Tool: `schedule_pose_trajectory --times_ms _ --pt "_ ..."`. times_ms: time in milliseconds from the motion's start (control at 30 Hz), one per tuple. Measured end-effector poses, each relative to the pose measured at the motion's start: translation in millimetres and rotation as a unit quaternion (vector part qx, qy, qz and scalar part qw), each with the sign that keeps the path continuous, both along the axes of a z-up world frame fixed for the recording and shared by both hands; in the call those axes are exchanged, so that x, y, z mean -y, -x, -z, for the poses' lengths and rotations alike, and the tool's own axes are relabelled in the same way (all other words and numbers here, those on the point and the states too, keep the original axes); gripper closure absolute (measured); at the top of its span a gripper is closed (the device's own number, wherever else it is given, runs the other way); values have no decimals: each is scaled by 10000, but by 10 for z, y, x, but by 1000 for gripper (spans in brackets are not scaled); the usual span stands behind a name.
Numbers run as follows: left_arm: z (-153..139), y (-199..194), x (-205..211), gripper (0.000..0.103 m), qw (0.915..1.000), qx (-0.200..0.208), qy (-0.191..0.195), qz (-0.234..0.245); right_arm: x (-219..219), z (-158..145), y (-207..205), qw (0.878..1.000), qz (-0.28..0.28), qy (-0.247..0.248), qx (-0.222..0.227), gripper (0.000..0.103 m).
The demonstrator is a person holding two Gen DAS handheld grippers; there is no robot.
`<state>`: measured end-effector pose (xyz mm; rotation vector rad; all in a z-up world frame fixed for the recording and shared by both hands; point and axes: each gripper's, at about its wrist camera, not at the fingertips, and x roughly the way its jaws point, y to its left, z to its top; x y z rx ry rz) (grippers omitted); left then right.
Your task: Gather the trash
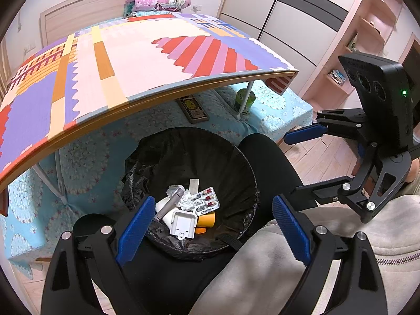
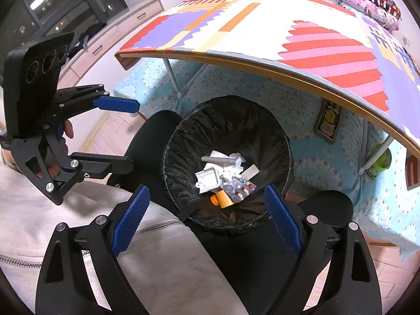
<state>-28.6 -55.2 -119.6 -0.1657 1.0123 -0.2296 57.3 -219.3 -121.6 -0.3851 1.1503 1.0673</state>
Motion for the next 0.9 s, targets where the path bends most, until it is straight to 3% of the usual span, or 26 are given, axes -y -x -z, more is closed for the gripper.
schedule_pose_trajectory --times_ms 900 --pt "-4 1 10 15 10000 35 -6 12 -19 -18 11 10000 -15 -14 -1 14"
